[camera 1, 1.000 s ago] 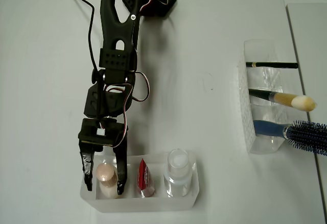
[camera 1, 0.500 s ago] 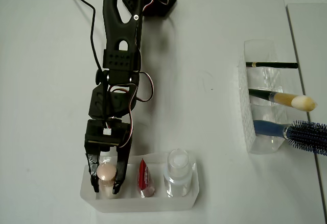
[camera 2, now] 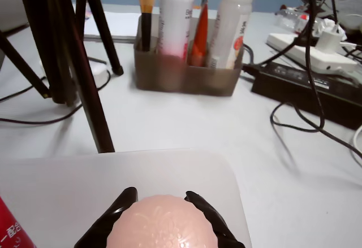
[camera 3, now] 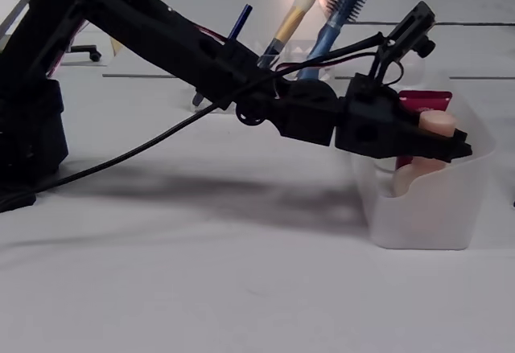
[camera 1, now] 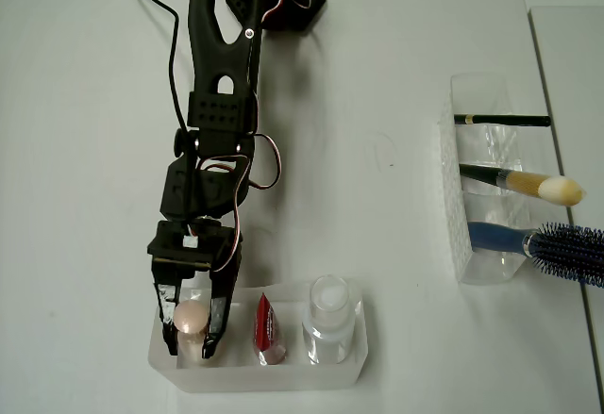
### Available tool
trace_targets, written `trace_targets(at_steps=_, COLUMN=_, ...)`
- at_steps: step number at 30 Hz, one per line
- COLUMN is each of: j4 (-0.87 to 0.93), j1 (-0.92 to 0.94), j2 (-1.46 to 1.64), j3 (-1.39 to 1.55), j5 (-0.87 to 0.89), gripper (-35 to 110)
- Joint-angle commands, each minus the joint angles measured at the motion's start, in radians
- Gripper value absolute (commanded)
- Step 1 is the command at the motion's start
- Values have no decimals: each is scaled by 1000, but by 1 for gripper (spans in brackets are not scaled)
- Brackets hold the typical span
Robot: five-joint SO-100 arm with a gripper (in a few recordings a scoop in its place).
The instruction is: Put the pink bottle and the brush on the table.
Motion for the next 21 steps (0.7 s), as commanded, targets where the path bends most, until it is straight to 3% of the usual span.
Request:
trace_targets(at_steps=1, j4=-17, j1=14, j2=71, j3=-3, j5=-8, gripper=0)
trace_targets(at_steps=21, j4=175, j1=9, j2=302, j3=18, j5=-3, gripper=0)
